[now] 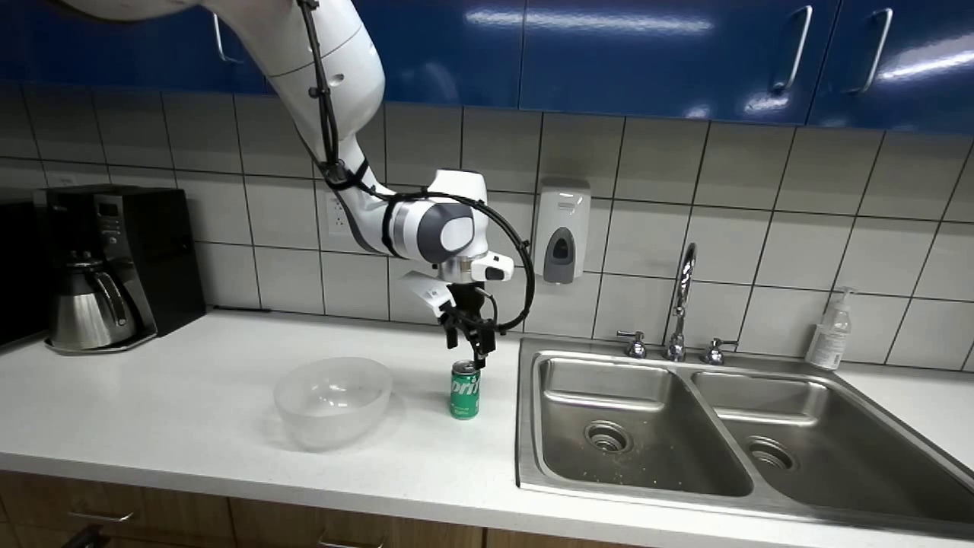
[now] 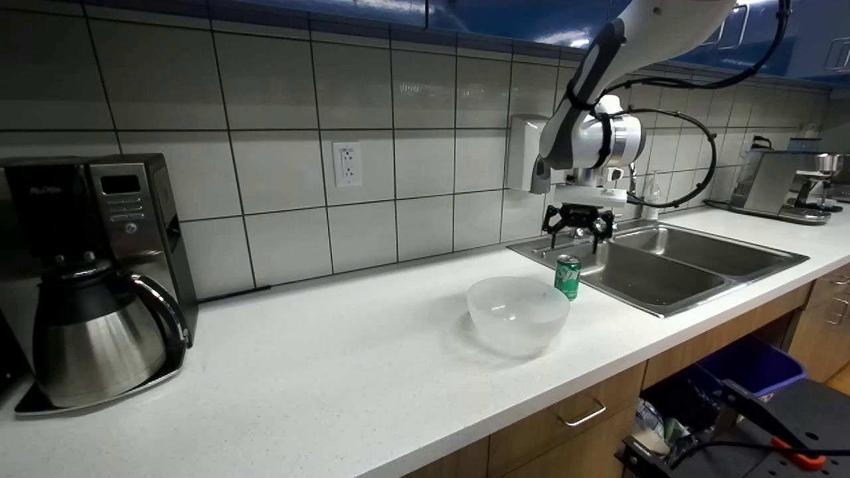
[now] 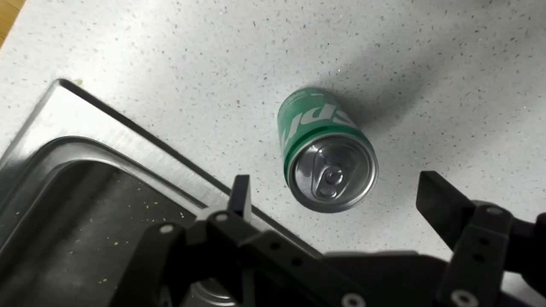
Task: Put the can in the bowl
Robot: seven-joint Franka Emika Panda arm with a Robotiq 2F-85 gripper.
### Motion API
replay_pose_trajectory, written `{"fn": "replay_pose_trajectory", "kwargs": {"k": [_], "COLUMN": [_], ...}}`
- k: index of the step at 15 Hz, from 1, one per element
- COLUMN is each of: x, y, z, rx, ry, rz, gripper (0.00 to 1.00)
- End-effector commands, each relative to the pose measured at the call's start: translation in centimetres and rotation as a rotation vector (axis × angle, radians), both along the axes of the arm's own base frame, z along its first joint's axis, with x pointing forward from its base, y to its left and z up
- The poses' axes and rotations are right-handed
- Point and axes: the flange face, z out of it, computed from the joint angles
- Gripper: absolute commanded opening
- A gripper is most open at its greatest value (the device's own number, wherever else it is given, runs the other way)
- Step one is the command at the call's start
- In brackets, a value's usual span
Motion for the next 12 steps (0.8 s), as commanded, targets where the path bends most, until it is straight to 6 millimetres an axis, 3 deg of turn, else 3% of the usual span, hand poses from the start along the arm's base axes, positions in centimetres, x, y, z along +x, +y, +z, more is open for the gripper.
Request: {"fn": "replay_pose_trajectory", "kwargs": {"k": [1, 8, 12], "x": [0.8, 1.5, 2.4], "y": [-0.7, -1.0, -1.4], "z": [-1.0, -4.9, -6.1], "rx": [0.038, 0.033, 0.007], "ry": [0.038, 0.106, 0.11], "rz": [0.026, 0.035, 0.045], "gripper": [1.0, 1.0, 1.0]}}
